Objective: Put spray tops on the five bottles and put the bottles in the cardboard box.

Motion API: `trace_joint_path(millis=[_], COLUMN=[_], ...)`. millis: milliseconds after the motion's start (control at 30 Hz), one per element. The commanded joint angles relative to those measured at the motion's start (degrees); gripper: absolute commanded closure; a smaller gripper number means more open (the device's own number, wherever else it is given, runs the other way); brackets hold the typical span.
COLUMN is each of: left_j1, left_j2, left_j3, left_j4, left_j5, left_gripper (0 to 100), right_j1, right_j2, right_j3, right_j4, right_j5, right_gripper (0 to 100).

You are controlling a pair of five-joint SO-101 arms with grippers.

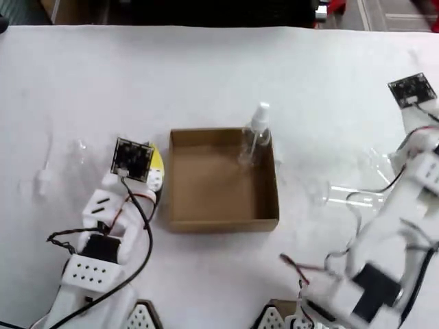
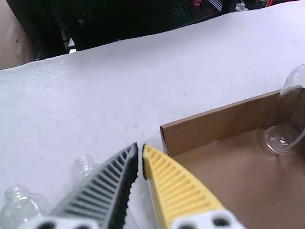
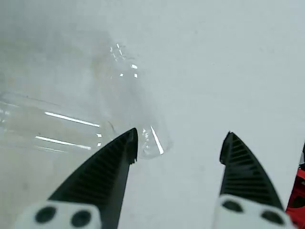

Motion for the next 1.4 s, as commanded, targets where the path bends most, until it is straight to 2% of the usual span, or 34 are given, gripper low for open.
trace_joint_path(millis=[0, 67, 267, 533, 767, 1367], left_j1=[0.5, 0.5, 0.4, 0.4, 0.4, 0.5], left_j2=[-1.2, -1.2, -1.4, -1.4, -1.4, -1.5], left_j3=[-0.6, -0.6, -0.6, -0.6, -0.7, -0.7], left_j4=[0.2, 0.2, 0.2, 0.1, -0.1, -0.1], left_j5=[-0.4, -0.4, -0.4, -0.4, -0.5, -0.5], left_gripper=[98, 98, 98, 98, 98, 98], right_j1=[0.1, -0.6, -1.9, -4.6, -5.8, -1.3], right_j2=[10.4, 16.4, 30.9, 42.2, 47.0, 50.2], right_j3=[-16.4, -21.7, -34.0, -43.8, -47.5, -48.0], right_j4=[10.6, 14.5, 18.4, 20.7, 20.8, 20.4], right_j5=[6.4, 8.4, 8.4, 8.4, 8.4, 8.8], right_gripper=[74.4, 74.4, 74.4, 74.4, 74.4, 74.4])
